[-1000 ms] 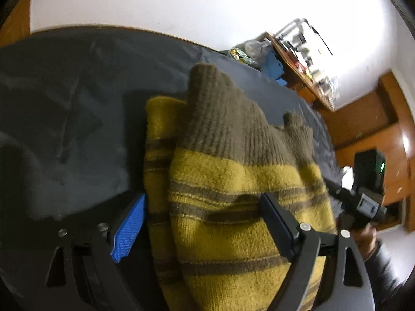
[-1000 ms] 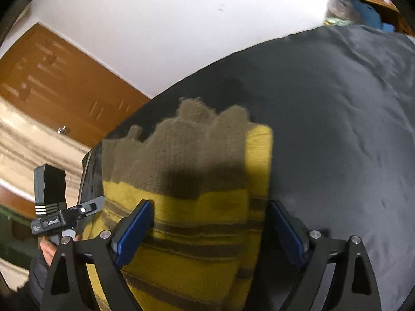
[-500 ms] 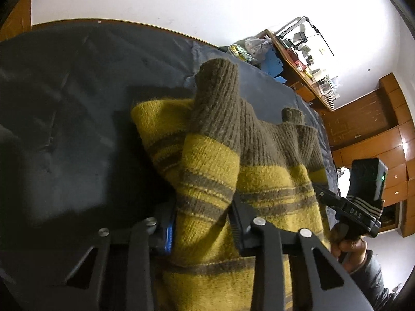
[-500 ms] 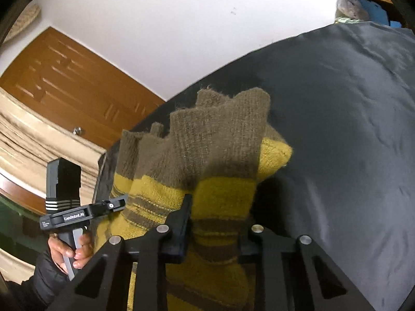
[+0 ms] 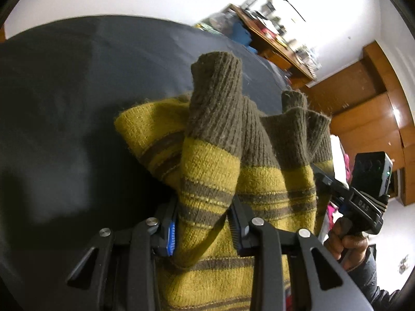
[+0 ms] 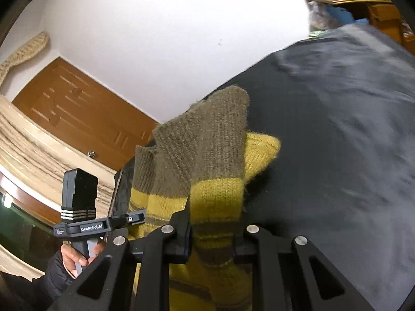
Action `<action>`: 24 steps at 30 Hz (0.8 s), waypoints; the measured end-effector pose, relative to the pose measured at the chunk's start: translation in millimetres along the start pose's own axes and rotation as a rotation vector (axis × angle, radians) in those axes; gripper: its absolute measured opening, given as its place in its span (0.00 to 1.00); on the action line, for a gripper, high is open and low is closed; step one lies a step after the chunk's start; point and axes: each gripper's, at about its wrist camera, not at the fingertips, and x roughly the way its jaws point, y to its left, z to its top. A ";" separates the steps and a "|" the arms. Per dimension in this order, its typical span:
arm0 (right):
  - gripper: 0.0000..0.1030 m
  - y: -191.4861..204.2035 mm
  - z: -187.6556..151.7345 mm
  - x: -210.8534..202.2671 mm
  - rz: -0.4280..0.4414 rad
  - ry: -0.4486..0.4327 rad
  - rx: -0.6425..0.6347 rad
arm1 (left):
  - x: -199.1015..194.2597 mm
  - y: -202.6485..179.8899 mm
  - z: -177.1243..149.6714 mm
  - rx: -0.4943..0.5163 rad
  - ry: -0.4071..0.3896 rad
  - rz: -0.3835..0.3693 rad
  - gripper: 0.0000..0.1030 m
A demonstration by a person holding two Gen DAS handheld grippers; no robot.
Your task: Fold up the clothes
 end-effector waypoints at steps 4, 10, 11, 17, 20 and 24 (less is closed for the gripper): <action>0.21 -58.3 -9.1 -85.7 -0.069 -0.027 0.044 | 29.2 -54.9 -22.7 0.019 0.021 -0.027 0.34; 0.21 -118.6 -7.9 -150.4 -0.240 -0.066 0.061 | 73.1 -137.1 -56.6 0.048 0.053 -0.068 0.34; 0.21 -126.5 -5.1 -154.0 -0.286 -0.066 0.039 | 83.3 -145.1 -55.3 0.052 0.054 -0.037 0.34; 0.55 -163.4 11.2 -132.4 -0.419 0.004 -0.015 | 115.2 -173.9 -52.6 0.116 0.045 0.202 0.49; 0.65 -160.6 10.9 -126.8 -0.477 0.003 -0.100 | 112.4 -186.0 -52.2 0.155 0.023 0.272 0.51; 0.65 -135.5 1.8 -155.3 -0.551 -0.094 -0.225 | 83.1 -190.0 -72.3 0.188 -0.031 0.371 0.52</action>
